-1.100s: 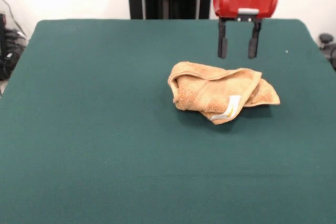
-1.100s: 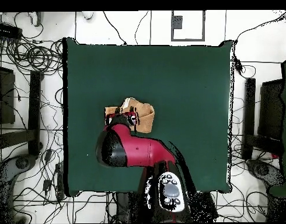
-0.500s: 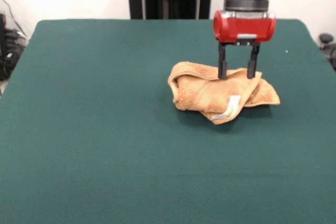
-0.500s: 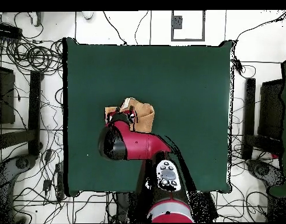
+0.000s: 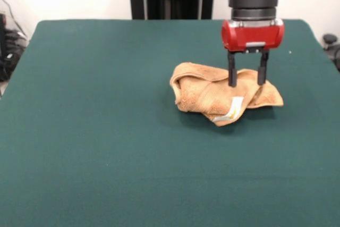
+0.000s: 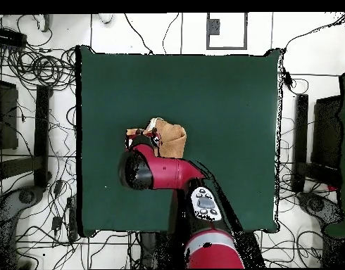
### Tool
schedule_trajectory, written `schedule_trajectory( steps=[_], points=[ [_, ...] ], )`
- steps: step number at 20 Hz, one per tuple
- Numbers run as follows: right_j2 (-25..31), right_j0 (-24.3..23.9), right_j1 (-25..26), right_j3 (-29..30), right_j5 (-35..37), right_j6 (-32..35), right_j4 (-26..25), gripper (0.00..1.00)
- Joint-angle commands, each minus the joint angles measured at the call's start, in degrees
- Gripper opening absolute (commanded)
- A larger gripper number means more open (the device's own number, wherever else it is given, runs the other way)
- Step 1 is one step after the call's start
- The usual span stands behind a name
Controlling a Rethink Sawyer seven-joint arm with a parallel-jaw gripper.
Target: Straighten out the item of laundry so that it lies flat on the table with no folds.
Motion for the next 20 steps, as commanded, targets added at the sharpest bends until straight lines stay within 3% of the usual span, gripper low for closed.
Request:
schedule_trajectory(
  steps=[1,7,20],
  points=[
    [9.84,-1.59,-0.59,2.38,2.52,11.44,0.27,1.00],
    [11.78,-3.13,-0.06,3.86,2.55,11.71,0.19,1.00],
    [4.39,1.85,4.29,-0.83,13.76,7.57,2.24,1.00]
  ],
)
